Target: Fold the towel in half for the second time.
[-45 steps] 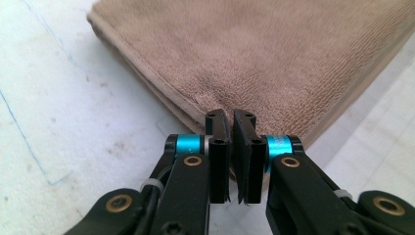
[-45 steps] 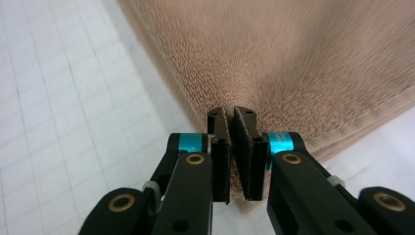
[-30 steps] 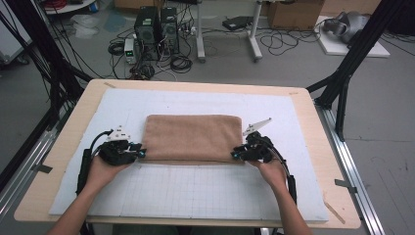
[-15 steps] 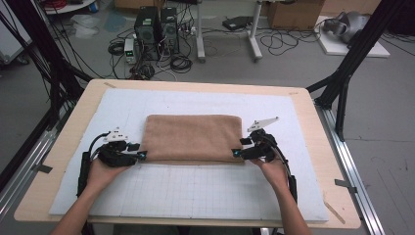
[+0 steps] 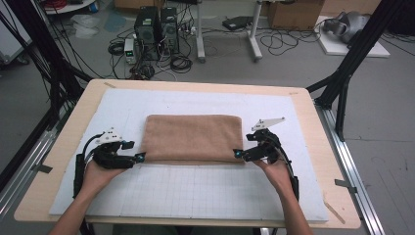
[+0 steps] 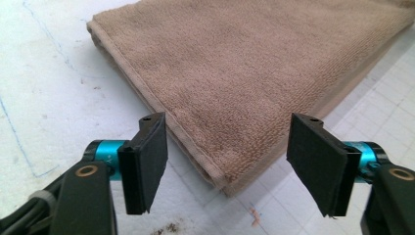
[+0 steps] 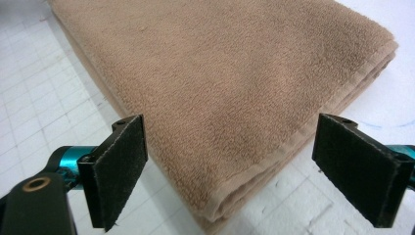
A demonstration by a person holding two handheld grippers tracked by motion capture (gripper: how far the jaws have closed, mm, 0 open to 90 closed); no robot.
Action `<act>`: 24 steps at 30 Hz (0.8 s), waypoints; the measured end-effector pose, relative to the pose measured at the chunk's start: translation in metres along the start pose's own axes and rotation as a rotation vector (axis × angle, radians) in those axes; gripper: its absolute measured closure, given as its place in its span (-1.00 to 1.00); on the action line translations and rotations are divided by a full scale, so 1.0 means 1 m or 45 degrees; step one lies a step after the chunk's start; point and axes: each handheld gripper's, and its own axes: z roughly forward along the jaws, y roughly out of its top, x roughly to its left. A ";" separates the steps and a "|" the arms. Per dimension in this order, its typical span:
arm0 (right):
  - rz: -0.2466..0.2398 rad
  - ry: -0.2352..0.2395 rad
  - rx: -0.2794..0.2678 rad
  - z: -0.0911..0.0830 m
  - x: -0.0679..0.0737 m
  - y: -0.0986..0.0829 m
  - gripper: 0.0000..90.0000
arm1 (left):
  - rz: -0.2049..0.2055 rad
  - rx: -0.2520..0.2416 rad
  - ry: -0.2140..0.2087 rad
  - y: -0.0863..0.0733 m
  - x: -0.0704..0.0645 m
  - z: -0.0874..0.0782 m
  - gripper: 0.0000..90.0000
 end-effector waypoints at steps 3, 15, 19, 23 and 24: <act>-0.001 -0.003 -0.016 -0.004 0.004 -0.003 -0.73 | 0.007 -0.003 0.005 0.000 -0.003 -0.005 -0.38; -0.023 -0.016 -0.083 -0.020 0.019 -0.014 -0.74 | 0.034 -0.048 0.003 -0.006 -0.015 -0.026 -0.47; -0.017 -0.022 -0.090 -0.027 0.024 -0.020 -0.74 | 0.036 -0.049 0.001 -0.010 -0.017 -0.032 -0.48; -0.022 -0.032 -0.094 -0.033 0.025 -0.026 -0.74 | 0.026 -0.059 -0.003 -0.013 -0.016 -0.037 -0.48; -0.022 -0.033 -0.097 -0.034 0.024 -0.027 -0.74 | 0.027 -0.059 -0.004 -0.014 -0.017 -0.039 -0.48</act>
